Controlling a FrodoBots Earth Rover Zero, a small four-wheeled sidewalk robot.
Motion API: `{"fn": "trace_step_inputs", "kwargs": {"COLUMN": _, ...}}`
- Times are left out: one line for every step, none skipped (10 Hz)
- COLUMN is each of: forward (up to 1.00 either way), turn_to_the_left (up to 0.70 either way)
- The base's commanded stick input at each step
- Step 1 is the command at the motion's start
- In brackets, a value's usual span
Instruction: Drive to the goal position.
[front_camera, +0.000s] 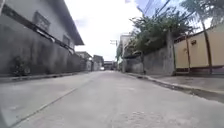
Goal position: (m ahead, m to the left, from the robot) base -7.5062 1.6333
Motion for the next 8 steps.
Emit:
{"fn": "trace_step_inputs", "kwargs": {"forward": 0.7, "turn_to_the_left": 0.0}}
{"fn": "trace_step_inputs", "kwargs": {"forward": 0.7, "turn_to_the_left": 0.0}}
{"fn": "trace_step_inputs", "kwargs": {"forward": 0.7, "turn_to_the_left": 0.0}}
{"fn": "trace_step_inputs", "kwargs": {"forward": 0.7, "turn_to_the_left": 0.0}}
{"fn": "trace_step_inputs", "kwargs": {"forward": 0.7, "turn_to_the_left": 0.0}}
{"fn": "trace_step_inputs", "kwargs": {"forward": 0.7, "turn_to_the_left": 0.0}}
{"fn": "trace_step_inputs", "kwargs": {"forward": 0.7, "turn_to_the_left": 0.0}}
{"fn": "trace_step_inputs", "kwargs": {"forward": 0.7, "turn_to_the_left": 0.0}}
